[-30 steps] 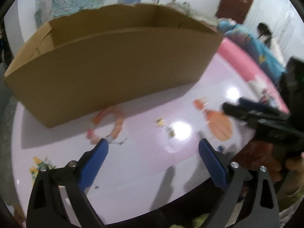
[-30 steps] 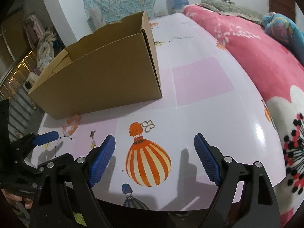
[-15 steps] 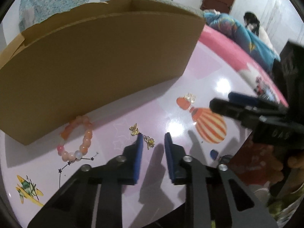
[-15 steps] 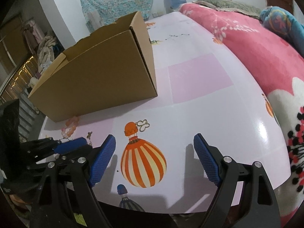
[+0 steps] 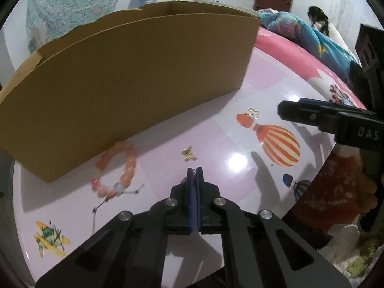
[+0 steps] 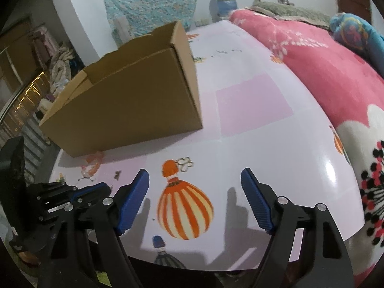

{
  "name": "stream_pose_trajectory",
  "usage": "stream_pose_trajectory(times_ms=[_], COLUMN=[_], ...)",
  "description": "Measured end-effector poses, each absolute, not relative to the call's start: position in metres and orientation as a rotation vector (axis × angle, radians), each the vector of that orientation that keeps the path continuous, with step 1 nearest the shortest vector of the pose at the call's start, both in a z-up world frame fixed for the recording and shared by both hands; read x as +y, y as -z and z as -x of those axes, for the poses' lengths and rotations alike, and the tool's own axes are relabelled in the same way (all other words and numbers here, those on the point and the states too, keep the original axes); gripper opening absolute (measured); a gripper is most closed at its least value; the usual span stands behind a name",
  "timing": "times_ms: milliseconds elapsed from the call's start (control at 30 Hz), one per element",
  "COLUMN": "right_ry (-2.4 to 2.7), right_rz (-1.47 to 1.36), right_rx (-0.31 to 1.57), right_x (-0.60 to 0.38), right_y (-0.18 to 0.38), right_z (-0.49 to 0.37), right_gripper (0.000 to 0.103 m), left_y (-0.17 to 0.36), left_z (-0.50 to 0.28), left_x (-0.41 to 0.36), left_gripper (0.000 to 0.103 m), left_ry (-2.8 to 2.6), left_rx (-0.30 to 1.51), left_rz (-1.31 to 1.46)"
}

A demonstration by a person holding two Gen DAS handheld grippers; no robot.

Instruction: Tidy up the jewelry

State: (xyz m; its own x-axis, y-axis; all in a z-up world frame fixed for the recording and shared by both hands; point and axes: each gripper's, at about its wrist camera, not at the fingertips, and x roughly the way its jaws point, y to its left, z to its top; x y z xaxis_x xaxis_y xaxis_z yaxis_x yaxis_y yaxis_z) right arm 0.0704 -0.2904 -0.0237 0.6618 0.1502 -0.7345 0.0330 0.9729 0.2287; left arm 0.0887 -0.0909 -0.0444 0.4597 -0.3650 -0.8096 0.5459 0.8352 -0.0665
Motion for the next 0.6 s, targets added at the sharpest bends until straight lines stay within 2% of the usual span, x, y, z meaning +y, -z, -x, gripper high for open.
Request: stream_pose_trajectory(times_ms=[300,467,600], right_ry=[-0.27,-0.352,-0.377], right_rz=[-0.094,0.049,0.077], right_rx=[0.817,0.832,0.848], right_x=[-0.234,-0.2,-0.186], right_y=[0.019,0.031,0.037], right_z=[-0.077,-0.093,-0.102], right_gripper=[0.069,0.057,0.051], left_y=[0.043,0.047,0.047], left_z=[-0.087,-0.088,-0.088], left_x=[-0.041,-0.028,-0.025], left_gripper=[0.001,0.001,0.002], left_ry=[0.471,0.456,0.459], left_rx=[0.953,0.967,0.965], left_rz=[-0.131,-0.078,-0.065])
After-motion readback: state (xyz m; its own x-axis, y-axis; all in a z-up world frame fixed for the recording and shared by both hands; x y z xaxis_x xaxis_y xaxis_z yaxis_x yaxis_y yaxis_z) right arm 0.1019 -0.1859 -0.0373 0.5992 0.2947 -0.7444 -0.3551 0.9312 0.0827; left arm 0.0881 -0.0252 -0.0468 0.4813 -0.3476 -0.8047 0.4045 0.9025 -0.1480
